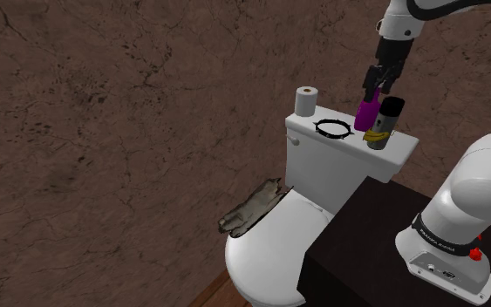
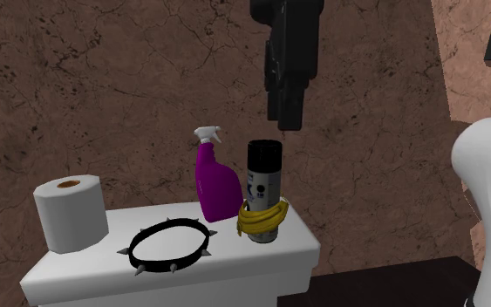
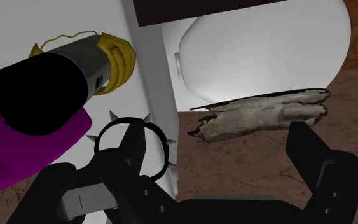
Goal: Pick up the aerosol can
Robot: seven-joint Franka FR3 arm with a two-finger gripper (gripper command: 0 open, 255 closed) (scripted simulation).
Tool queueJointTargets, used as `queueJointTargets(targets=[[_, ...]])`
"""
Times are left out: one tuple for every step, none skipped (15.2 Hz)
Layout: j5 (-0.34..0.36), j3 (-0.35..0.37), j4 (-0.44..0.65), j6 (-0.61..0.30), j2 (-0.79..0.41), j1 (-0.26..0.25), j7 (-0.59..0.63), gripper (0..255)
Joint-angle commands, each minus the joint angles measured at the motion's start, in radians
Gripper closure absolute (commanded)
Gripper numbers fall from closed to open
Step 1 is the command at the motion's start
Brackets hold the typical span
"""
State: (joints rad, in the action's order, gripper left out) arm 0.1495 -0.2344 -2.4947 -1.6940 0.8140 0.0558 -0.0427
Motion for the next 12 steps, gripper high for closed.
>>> queueJointTargets(targets=[[0.038, -0.046, -0.025, -0.018, 0.01, 0.017, -0.059, 0], [0.057, -0.07, -0.028, -0.025, 0.008, 0.026, -0.09, 0], [0.076, -0.095, -0.029, -0.033, 0.004, 0.033, -0.12, 0], [0.094, -0.12, -0.029, -0.042, -0.002, 0.041, -0.15, 0], [0.113, -0.146, -0.028, -0.051, -0.009, 0.047, -0.18, 0], [0.13, -0.172, -0.026, -0.061, -0.017, 0.053, -0.21, 0], [0.147, -0.199, -0.022, -0.072, -0.028, 0.059, -0.24, 0], [0.163, -0.225, -0.016, -0.083, -0.04, 0.063, -0.271, 0], [0.179, -0.252, -0.01, -0.094, -0.054, 0.067, -0.301, 0], [0.193, -0.279, -0.002, -0.107, -0.069, 0.07, -0.331, 0], [0.206, -0.306, 0.008, -0.119, -0.085, 0.072, -0.362, 0], [0.208, -0.311, 0.009, -0.121, -0.088, 0.072, -0.367, 0]])
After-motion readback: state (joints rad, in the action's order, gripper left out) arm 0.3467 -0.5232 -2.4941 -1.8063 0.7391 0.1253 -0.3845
